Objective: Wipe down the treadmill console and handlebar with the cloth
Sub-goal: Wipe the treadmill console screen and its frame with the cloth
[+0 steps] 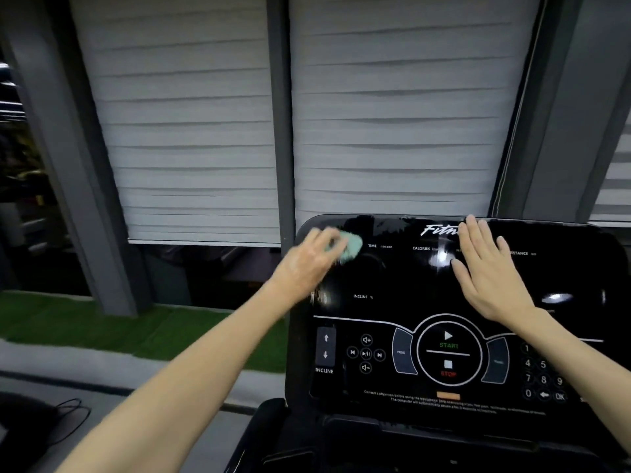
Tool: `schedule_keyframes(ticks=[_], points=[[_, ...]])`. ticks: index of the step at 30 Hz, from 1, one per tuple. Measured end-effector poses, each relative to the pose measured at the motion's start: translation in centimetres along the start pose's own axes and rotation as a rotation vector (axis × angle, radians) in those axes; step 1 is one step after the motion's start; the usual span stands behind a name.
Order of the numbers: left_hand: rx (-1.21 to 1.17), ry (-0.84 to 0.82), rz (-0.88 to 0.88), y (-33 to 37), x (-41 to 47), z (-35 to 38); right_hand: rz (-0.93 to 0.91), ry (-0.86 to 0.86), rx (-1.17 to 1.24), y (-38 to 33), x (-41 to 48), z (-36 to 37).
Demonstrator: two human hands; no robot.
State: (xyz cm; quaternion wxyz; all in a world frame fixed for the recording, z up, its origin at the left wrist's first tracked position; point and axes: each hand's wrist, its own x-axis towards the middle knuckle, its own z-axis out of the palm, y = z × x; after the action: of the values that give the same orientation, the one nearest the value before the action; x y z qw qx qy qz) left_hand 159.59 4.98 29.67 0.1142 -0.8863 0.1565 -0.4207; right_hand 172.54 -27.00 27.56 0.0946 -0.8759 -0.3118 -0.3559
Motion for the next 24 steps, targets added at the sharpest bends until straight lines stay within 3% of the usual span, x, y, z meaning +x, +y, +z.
schedule_keyframes(ticks=[5, 12, 18, 22, 24], points=[[-0.021, 0.035, -0.031, -1.1, 2.8, -0.6, 0.005, 0.006, 0.007, -0.2, -0.1, 0.2], [-0.173, -0.050, 0.039, 3.0, -7.8, 1.7, 0.015, 0.026, 0.027, -0.5, -0.1, 0.3], [-0.237, -0.293, 0.177, 7.6, -16.5, 3.0, 0.012, 0.023, 0.013, -0.5, 0.0, 0.1], [-0.192, -0.213, 0.212, 6.3, -13.1, 1.8, 0.044, -0.007, -0.017, -1.1, 0.0, 0.0], [-0.250, -0.157, 0.133, 5.0, -9.8, 1.5, 0.082, -0.004, -0.017, -1.7, 0.1, 0.1]])
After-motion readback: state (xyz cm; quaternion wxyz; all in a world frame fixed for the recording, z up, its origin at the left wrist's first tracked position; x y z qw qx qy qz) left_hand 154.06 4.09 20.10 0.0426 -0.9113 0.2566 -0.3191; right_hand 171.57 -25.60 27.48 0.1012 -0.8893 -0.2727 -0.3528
